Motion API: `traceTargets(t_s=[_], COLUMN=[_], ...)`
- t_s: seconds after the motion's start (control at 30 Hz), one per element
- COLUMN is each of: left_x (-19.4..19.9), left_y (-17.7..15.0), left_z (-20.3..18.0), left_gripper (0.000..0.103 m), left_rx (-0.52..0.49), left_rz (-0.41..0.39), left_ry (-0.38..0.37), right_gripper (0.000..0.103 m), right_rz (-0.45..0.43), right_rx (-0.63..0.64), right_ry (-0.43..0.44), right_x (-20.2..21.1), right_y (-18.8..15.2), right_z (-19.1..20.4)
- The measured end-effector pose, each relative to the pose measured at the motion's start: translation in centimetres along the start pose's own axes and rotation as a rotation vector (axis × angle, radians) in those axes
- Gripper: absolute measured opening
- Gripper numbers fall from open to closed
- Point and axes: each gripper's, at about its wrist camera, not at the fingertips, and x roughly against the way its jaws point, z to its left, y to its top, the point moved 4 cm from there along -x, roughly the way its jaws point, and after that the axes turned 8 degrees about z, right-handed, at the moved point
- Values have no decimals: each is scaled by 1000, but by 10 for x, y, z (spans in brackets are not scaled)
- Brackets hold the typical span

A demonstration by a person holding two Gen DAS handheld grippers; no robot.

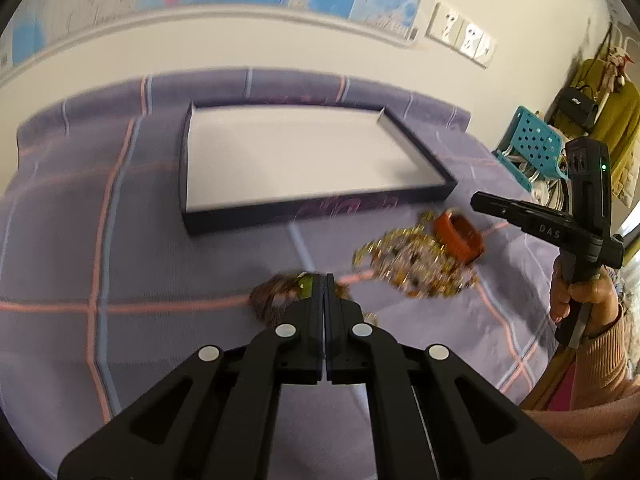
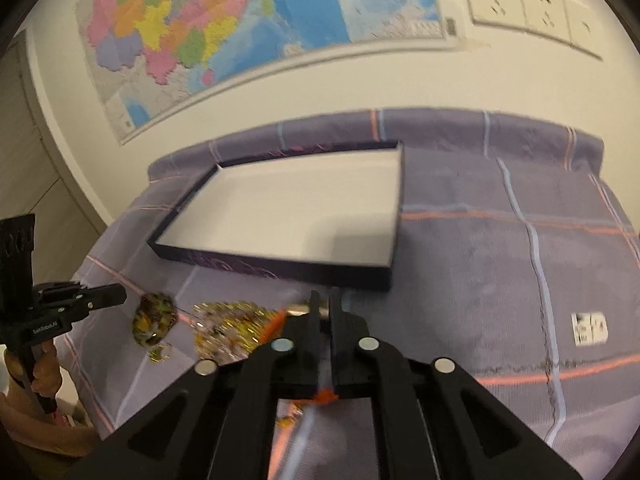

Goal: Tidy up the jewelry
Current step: 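Grasp the tortoiseshell bangle with the left tool while the right tool holds the watch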

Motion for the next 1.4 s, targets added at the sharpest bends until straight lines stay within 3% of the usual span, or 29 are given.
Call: traceTargets(t_s=[0.07,0.17,0.23,0.5,0.63,0.9,1.1,1.17,1.3,1.4], left_x=[-3,-4,-6,-15,-20,-23,-28,-30,-32,-30], left_y=[-7,-15,-19,-31,-27,-18,-16,-14,-12,-12], left_z=[7,17,23,19,14,21,27,28,29,28], left_gripper=[9,27,34,33,24,14,15,15,13,8], left_rx=[11,21,32,17,4,55,87,89,97,93], left_rz=[6,9,22,62,79,93,113,117,117,109], left_ry=[28,74,83,69,66,17,-22,-26,-30,-11], right_gripper=[14,26,27,27,27,27,26,24,9,7], right_rz=[19,37,45,70,71,69,76,79,82,81], right_rx=[-13,-25,-31,-35,-36,-43,-45,-44,-52,-57], right_ry=[-5,-12,-11,-4,1,9,10,10,9,14], right_x=[-3,-8,-10,-18,-18,-20,-23,-25,-27,-27], right_y=[-6,-13,-16,-23,-23,-23,-24,-24,-22,-22], right_z=[-5,-10,-12,-12,-12,-13,-14,-15,-18,-19])
